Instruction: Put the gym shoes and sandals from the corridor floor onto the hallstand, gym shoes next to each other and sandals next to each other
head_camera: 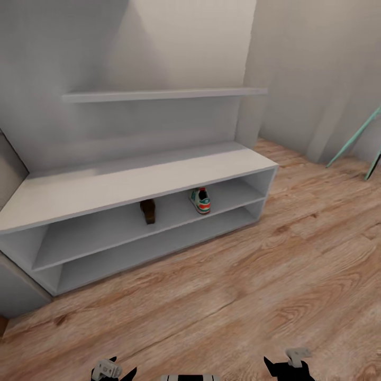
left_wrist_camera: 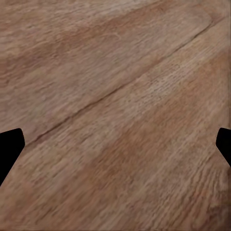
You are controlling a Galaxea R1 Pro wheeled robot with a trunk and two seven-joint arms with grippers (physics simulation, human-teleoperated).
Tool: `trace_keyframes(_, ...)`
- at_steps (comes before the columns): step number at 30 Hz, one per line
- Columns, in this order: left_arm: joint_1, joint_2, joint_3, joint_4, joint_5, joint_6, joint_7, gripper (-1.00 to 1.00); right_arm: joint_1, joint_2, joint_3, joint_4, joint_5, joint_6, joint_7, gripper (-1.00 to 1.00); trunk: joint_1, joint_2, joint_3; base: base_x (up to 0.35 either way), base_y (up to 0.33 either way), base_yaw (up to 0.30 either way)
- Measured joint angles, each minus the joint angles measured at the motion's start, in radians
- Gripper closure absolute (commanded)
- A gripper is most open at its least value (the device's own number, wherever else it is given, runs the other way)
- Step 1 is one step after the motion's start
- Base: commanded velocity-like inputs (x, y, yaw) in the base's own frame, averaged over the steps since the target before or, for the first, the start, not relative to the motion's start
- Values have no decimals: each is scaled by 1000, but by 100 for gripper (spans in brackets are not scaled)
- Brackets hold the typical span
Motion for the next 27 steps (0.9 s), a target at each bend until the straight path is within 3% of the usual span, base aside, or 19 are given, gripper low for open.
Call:
trace_keyframes(7,0,0,0,3,1,0,0,-100,0,0,0,0,0,0,0,-100,-3,1,23,0,0,-279)
trace_keyframes(27,0,0,0,3,1,0,0,-100,1,0,0,0,-4,0,0,-100,-3,1,23,0,0,-279)
